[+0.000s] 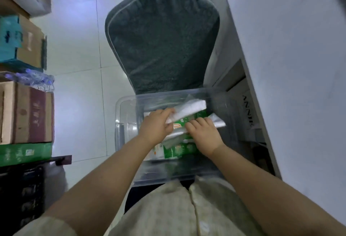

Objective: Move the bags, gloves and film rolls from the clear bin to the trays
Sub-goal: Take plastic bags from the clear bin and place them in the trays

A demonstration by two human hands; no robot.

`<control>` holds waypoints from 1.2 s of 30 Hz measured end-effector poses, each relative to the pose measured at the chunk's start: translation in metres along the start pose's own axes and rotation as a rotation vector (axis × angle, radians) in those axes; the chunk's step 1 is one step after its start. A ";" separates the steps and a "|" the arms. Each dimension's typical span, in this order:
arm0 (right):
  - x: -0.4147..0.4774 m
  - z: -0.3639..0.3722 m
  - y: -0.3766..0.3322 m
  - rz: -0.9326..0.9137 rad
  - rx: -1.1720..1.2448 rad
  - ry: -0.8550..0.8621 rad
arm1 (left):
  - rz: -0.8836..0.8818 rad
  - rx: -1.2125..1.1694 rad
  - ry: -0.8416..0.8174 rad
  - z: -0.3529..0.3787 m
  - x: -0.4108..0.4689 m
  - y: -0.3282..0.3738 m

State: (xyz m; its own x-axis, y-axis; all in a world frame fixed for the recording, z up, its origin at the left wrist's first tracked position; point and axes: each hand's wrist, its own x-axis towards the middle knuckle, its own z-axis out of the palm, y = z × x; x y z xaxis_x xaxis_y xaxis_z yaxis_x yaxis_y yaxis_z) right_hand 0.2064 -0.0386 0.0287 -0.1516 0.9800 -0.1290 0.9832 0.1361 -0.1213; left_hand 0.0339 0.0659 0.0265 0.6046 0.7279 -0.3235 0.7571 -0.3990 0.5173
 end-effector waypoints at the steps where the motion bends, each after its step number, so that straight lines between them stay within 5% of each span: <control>1: -0.007 -0.010 -0.008 0.036 0.009 0.044 | 0.031 -0.023 0.017 -0.008 -0.007 0.005; 10: -0.081 -0.054 -0.115 0.391 -0.030 0.598 | 0.421 0.000 0.033 -0.051 -0.084 0.031; 19: -0.184 -0.067 -0.203 0.784 -0.090 0.855 | 0.899 0.234 -0.135 -0.045 -0.182 0.092; 29: -0.332 -0.106 -0.260 1.134 -0.377 0.971 | 1.418 0.341 -0.012 0.011 -0.279 0.207; 36: -0.482 -0.112 -0.316 1.437 -0.646 0.777 | 1.597 0.295 -0.067 0.066 -0.366 0.313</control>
State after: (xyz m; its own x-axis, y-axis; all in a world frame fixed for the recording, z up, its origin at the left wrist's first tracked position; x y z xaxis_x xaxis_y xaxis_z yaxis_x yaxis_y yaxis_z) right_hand -0.0195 -0.5378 0.2390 0.6846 0.1738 0.7079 0.1905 -0.9801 0.0564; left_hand 0.0659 -0.3625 0.2551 0.7813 -0.5308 0.3284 -0.6038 -0.7760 0.1822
